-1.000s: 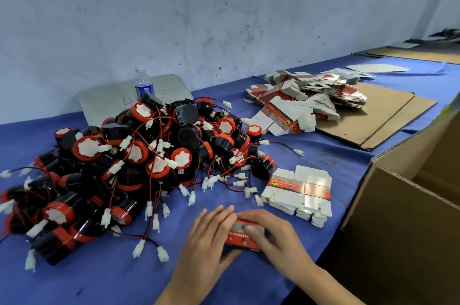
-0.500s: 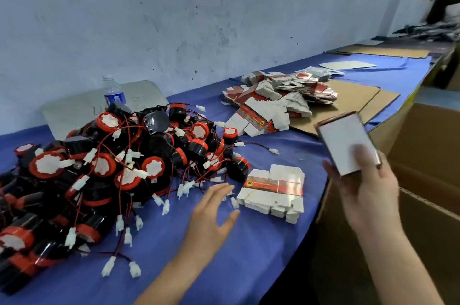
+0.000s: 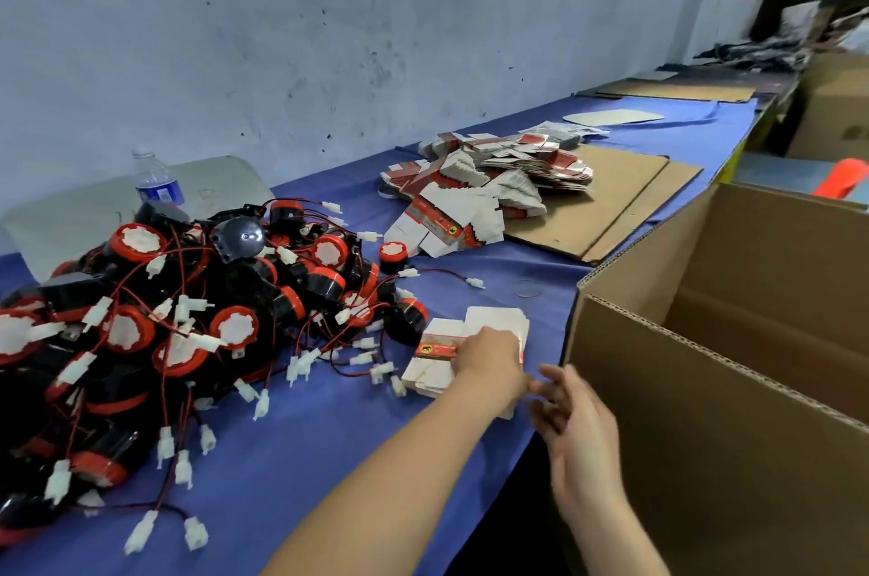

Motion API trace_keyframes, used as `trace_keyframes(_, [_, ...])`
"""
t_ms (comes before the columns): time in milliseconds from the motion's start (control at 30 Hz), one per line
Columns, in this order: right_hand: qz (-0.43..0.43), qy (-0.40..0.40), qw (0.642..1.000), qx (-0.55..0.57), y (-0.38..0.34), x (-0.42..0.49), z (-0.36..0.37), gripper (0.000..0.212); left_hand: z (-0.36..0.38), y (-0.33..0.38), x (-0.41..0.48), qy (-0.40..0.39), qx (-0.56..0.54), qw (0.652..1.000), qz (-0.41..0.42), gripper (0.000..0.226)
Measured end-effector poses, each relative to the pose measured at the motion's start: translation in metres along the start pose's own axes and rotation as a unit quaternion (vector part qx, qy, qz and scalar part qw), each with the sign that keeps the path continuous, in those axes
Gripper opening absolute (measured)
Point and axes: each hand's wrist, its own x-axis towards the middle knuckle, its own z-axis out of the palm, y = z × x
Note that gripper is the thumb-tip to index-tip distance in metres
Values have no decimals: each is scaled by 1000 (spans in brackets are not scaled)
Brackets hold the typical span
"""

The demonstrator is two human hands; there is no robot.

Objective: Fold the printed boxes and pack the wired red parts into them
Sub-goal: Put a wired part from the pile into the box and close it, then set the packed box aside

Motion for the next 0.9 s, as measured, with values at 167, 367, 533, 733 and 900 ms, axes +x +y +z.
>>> trace_keyframes(167, [-58,26,993,-95,28,6,-14,18,-12,-2,1,-37,-17,999,-16,30])
trace_keyframes(367, [-172,-74,963,-195,29,6,1,32,-25,-4,-10,-39,18,999,26,19])
trace_keyframes(533, [-165,-124,946,-250,37,9,3,42,-2,1,-27,35,209,972,102,26])
trace_keyframes(733, [-176,-115,933,-291,40,16,-2,62,-23,-8,-64,200,165,961,93,18])
trace_keyframes(900, [-271,-164,809,-496,43,12,-4,52,-38,-52,-82,286,-88,951,80,24])
